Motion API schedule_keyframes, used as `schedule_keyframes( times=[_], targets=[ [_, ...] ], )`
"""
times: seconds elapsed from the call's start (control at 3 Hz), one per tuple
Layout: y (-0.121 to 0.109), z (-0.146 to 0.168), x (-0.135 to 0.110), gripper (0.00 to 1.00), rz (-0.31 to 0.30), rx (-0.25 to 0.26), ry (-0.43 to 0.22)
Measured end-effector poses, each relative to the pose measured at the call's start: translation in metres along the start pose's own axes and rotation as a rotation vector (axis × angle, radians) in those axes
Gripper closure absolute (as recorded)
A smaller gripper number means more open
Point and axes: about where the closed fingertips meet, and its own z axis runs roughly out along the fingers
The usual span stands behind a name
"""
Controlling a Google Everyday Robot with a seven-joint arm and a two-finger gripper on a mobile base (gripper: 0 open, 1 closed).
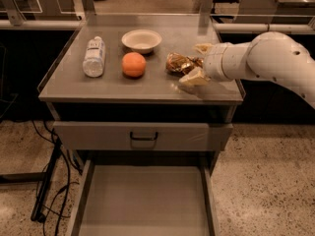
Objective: Pick orange can from middle drawer and place on counter
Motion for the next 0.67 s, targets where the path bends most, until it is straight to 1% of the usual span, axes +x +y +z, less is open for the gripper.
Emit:
schedule_keyframes(
  times=[0.33,0.67],
  targets=[
    [0.0001,0.0001,-0.0001,0.00,0.000,0.000,0.000],
    [0.0001,0.0001,-0.0001,0.00,0.000,0.000,0.000]
  ],
)
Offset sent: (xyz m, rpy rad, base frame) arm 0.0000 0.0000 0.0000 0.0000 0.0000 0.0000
